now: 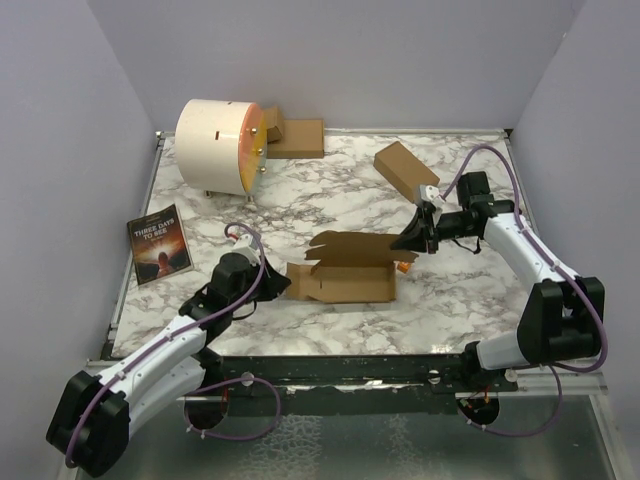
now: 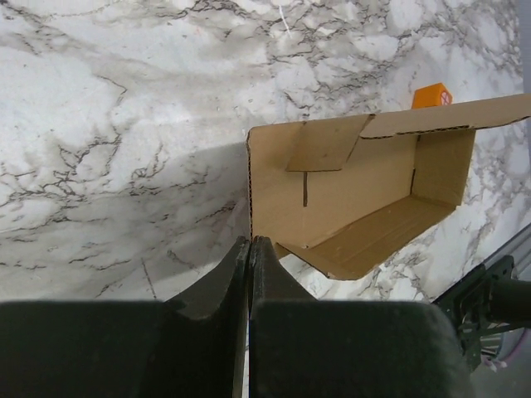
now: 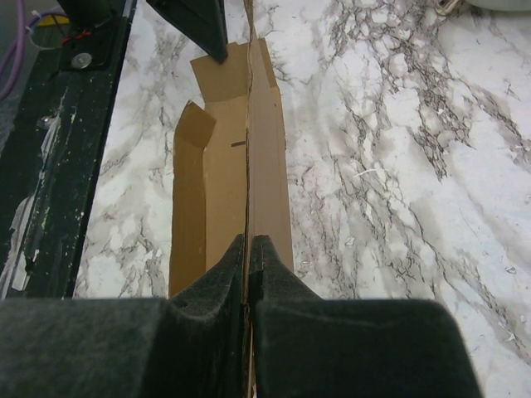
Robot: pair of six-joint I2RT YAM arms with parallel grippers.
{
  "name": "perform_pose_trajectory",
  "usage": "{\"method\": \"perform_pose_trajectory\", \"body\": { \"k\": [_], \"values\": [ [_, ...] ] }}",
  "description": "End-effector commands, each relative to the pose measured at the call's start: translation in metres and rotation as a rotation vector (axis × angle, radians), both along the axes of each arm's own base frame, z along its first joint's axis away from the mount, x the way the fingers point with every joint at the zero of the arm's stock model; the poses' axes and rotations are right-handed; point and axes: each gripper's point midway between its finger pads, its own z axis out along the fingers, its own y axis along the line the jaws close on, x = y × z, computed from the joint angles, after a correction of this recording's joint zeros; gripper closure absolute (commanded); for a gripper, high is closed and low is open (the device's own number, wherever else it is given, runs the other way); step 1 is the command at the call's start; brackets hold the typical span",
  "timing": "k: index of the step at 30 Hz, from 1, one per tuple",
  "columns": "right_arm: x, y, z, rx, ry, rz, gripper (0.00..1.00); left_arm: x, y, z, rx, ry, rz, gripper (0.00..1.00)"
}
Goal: Fold the paper box
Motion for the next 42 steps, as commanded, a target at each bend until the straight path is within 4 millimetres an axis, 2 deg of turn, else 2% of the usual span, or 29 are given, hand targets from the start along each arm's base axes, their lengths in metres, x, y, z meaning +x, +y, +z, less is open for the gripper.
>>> {"method": "perform_pose_trajectory", "body": {
  "k": [1,12,19,31,34,37,42],
  "values": [
    [-0.001,0.003,0.009,0.032,-0.037,0.011,0.99,0.007,-0.018,0.034,-0.094,-0.062,-0.052,1.0],
    [0.001,0.003,0.008,0.03,-0.026,-0.01,0.99,0.008,-0.027,0.054,-0.144,-0.066,-0.076,1.0],
    [0.0,0.004,0.008,0.038,-0.01,-0.014,0.99,0.01,-0.032,0.057,-0.174,-0.053,-0.079,1.0],
    [0.01,0.001,-0.003,0.001,0.019,-0.068,0.99,0.008,-0.044,0.051,-0.205,-0.029,-0.132,1.0],
    [0.016,-0.001,-0.006,-0.02,0.019,-0.1,0.99,0.007,-0.044,0.045,-0.196,-0.02,-0.136,0.96],
    [0.025,-0.004,-0.01,-0.045,0.029,-0.153,0.99,0.006,-0.043,0.038,-0.187,-0.009,-0.142,1.0],
    [0.023,-0.003,-0.012,-0.036,0.046,-0.154,0.99,0.006,-0.045,0.036,-0.188,-0.015,-0.149,1.0]
  ]
}}
